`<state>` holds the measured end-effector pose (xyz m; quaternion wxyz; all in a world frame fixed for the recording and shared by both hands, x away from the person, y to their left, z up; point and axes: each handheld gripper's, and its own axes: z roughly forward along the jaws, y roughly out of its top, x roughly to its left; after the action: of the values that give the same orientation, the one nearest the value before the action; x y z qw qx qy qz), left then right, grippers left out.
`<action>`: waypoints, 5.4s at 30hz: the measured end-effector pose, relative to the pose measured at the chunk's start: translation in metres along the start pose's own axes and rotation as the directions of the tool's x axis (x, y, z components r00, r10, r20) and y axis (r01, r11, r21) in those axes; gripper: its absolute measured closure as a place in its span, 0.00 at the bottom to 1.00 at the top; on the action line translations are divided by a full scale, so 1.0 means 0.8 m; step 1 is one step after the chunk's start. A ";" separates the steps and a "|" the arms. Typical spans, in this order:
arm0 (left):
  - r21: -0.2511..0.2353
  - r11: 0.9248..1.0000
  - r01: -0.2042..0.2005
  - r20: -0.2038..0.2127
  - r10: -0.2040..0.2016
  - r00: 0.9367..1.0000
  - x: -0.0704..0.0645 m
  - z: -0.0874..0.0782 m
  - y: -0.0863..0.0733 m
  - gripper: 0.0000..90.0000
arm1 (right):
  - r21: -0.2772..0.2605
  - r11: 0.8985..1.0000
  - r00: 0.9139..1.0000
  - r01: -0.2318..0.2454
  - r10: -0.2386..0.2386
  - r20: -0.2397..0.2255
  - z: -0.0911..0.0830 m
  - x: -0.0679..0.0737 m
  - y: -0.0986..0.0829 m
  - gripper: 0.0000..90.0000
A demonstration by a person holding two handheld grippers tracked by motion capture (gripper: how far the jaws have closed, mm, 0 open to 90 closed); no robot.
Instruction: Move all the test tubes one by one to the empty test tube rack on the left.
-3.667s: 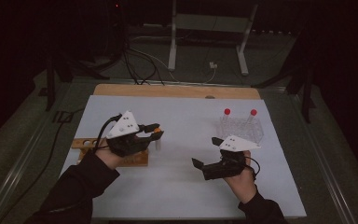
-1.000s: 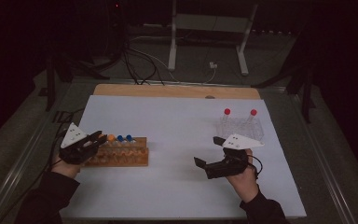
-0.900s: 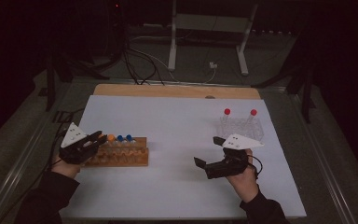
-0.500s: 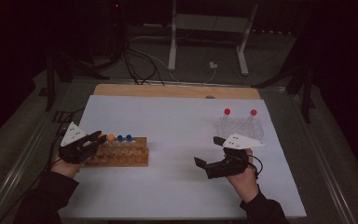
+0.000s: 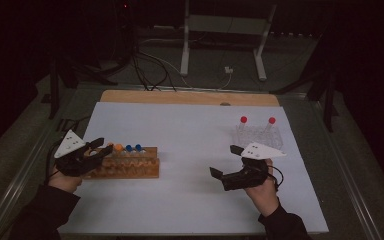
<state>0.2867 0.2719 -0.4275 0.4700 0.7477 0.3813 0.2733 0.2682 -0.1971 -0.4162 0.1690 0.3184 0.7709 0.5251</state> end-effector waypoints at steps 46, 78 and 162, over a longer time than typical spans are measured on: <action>-0.046 0.997 -0.058 0.284 0.069 0.956 -0.116 0.004 -0.035 0.01 | -0.063 0.969 0.842 -0.237 0.237 0.485 -0.044 -0.220 -0.037 0.26; -0.017 0.997 -0.073 0.304 0.075 0.950 -0.118 0.009 -0.037 0.01 | 0.021 0.959 0.793 -0.282 0.220 0.568 -0.004 -0.245 -0.025 0.83; -0.062 0.985 -0.162 0.509 0.171 0.843 -0.218 0.135 0.096 0.34 | 0.191 0.976 0.994 0.103 -0.110 0.028 0.032 0.009 -0.014 0.83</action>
<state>0.2957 0.0538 -0.4105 0.5352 0.8196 0.1740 0.1073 0.2751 -0.1771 -0.4356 0.1807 0.3011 0.8299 0.4336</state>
